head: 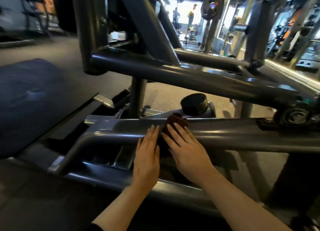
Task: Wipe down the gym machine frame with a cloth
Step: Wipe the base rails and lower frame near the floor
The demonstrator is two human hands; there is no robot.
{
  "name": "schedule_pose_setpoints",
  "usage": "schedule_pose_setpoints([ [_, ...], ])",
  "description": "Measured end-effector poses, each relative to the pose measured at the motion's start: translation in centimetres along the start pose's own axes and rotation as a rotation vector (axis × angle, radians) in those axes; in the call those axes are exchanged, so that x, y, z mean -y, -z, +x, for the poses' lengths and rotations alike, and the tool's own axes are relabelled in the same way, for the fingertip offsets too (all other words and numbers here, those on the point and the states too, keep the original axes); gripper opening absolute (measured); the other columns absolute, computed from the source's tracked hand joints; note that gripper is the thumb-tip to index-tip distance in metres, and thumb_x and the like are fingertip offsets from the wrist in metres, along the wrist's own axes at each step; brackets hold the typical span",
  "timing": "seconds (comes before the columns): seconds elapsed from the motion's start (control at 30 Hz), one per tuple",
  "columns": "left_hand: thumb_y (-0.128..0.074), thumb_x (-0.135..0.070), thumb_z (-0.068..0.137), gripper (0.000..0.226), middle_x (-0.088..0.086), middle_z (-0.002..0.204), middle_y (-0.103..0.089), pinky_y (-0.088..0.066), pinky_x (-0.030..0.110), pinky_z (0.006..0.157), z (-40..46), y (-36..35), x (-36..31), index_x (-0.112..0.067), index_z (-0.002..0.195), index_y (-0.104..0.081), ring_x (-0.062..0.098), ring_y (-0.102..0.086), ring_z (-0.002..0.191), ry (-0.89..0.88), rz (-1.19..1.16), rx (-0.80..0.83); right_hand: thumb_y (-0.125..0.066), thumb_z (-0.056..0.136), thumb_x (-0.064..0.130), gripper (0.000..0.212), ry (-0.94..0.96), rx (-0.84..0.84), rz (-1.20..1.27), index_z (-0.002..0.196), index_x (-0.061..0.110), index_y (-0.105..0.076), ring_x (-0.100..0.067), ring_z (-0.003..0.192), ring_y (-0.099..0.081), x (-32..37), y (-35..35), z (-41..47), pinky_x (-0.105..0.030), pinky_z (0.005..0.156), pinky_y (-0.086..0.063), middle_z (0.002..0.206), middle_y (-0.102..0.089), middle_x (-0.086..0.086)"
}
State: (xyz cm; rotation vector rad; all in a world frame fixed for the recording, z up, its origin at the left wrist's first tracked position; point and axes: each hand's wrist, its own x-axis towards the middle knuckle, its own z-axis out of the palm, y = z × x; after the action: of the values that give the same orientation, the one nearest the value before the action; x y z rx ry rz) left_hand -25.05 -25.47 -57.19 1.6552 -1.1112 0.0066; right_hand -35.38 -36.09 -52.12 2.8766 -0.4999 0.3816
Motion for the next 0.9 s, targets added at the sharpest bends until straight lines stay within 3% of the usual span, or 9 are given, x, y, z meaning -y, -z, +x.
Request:
schedule_pose_setpoints([
  [0.13,-0.057,-0.019,0.094,0.084,-0.028,0.158,0.007,-0.024,0.046,0.119,0.1,4.6,4.9,-0.049,0.147,0.001,0.003,-0.007,0.148,0.031,0.2,0.017,-0.064,0.088,0.014,0.07,0.121,0.067,0.118,0.15,0.019,-0.033,-0.018,0.147,-0.01,5.1,-0.9,4.8,-0.038,0.118,-0.003,0.158,-0.026,-0.003],
  [0.23,-0.069,-0.024,0.087,0.098,-0.012,0.157,-0.025,-0.032,0.043,0.116,1.0,7.4,6.7,-0.05,0.149,0.003,0.007,-0.027,0.143,0.101,0.184,0.023,-0.049,0.098,0.01,0.073,0.157,0.098,0.196,0.155,0.016,-0.004,-0.015,0.149,0.003,8.4,-0.8,7.8,-0.025,0.109,0.013,0.163,-0.004,-0.001],
  [0.3,-0.067,-0.027,0.09,0.094,-0.011,0.147,-0.039,-0.036,0.037,0.112,1.9,8.9,7.0,-0.063,0.142,0.003,0.007,-0.038,0.135,0.164,0.131,0.001,-0.051,0.097,0.01,0.083,0.145,0.141,0.303,0.155,0.018,0.007,-0.016,0.15,-0.004,10.2,-0.9,9.9,-0.023,0.112,0.006,0.163,-0.005,-0.001],
  [0.37,-0.061,-0.028,0.094,0.084,-0.009,0.142,-0.044,-0.038,0.034,0.11,2.8,9.5,7.1,-0.071,0.133,-0.001,0.007,-0.044,0.131,0.195,0.123,0.012,-0.058,0.094,0.014,0.094,0.094,0.21,0.502,0.154,0.026,0.013,-0.018,0.144,-0.028,10.8,-1.0,10.9,-0.03,0.117,-0.02,0.162,-0.012,-0.002],
  [0.43,-0.057,-0.019,0.096,0.074,-0.008,0.152,-0.036,-0.032,0.037,0.116,3.5,10.0,8.1,-0.052,0.144,-0.011,0.007,-0.034,0.139,0.074,0.243,0.081,-0.062,0.091,0.028,0.096,0.035,0.17,0.57,0.154,0.03,0.01,-0.019,0.137,-0.039,10.2,-1.5,11.3,-0.034,0.113,-0.035,0.162,-0.008,-0.001],
  [0.57,-0.049,-0.017,0.098,0.064,-0.019,0.158,-0.01,-0.016,0.035,0.121,3.8,11.2,11.1,-0.044,0.145,-0.015,0.005,-0.011,0.147,0.061,0.351,0.199,-0.044,0.095,0.054,0.07,-0.032,0.041,0.18,0.152,0.02,-0.024,-0.019,0.147,-0.022,8.0,-1.5,10.2,-0.031,0.119,-0.011,0.161,-0.021,-0.003],
  [0.67,-0.048,-0.012,0.098,0.06,-0.011,0.158,-0.019,-0.022,0.039,0.12,3.7,13.0,13.4,-0.038,0.146,-0.023,0.011,-0.023,0.145,0.211,0.317,0.057,-0.036,0.097,0.058,0.073,-0.015,0.155,0.089,0.153,0.015,-0.021,-0.021,0.149,-0.016,7.8,-1.6,9.9,-0.03,0.117,0.0,0.161,-0.02,-0.008],
  [0.8,-0.046,-0.005,0.098,0.049,0.01,0.145,-0.048,-0.034,0.044,0.113,3.5,15.0,14.8,-0.021,0.144,-0.042,0.025,-0.047,0.132,0.54,0.199,-0.12,-0.033,0.096,0.063,0.073,-0.085,0.188,0.141,0.153,0.018,-0.022,-0.021,0.148,-0.016,8.4,-1.3,10.9,-0.034,0.12,-0.006,0.161,-0.02,-0.006],
  [0.9,-0.047,-0.009,0.099,0.04,0.01,0.127,-0.062,-0.042,0.037,0.105,3.8,14.3,12.3,-0.018,0.138,-0.051,0.024,-0.057,0.118,0.572,0.256,-0.171,-0.033,0.094,0.066,0.071,-0.115,0.243,0.211,0.153,0.028,-0.021,-0.02,0.148,-0.016,8.3,-1.1,11.1,-0.036,0.12,-0.008,0.161,-0.02,-0.002],
])
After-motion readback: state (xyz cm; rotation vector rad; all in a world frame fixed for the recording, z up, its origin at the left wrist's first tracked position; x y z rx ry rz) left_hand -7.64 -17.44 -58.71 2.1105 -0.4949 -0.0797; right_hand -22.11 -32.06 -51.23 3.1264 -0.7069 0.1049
